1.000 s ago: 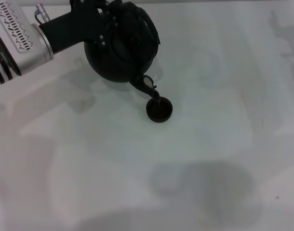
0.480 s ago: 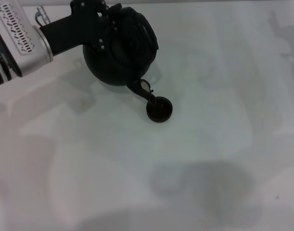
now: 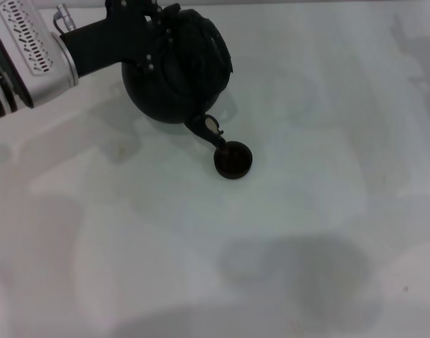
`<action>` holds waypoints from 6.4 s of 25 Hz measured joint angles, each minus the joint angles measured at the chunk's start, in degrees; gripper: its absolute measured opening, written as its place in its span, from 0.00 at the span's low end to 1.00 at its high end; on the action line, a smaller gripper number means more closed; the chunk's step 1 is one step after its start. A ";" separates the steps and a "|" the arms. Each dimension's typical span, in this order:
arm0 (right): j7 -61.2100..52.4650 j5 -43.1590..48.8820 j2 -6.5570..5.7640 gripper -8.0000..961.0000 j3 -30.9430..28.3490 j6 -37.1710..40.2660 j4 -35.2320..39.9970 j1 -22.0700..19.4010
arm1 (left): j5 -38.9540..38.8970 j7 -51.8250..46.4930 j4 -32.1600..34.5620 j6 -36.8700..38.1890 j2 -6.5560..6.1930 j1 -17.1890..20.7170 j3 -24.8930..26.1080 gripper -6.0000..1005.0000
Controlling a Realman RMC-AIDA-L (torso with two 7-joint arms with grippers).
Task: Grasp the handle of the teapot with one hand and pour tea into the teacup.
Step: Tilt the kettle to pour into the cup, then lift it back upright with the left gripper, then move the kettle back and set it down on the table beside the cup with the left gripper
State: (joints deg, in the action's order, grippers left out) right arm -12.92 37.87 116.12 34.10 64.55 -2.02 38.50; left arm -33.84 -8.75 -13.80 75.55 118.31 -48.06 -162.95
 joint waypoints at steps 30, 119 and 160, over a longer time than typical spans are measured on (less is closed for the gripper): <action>-0.70 -0.08 0.04 0.86 0.00 -0.13 0.00 0.08 | 1.55 -0.04 -0.69 -0.15 -0.01 -1.51 0.00 0.12; -1.64 0.51 -0.19 0.86 1.04 -0.13 0.00 3.28 | -43.52 10.91 28.87 2.84 1.02 24.57 0.80 0.11; -1.58 0.37 0.07 0.86 3.16 -1.71 1.29 6.60 | -44.90 8.04 33.58 -8.93 1.48 25.74 0.26 0.11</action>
State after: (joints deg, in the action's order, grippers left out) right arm -14.50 38.25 116.19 37.26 62.84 -0.73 45.10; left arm -78.74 -0.71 19.77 66.63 119.79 -22.32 -162.69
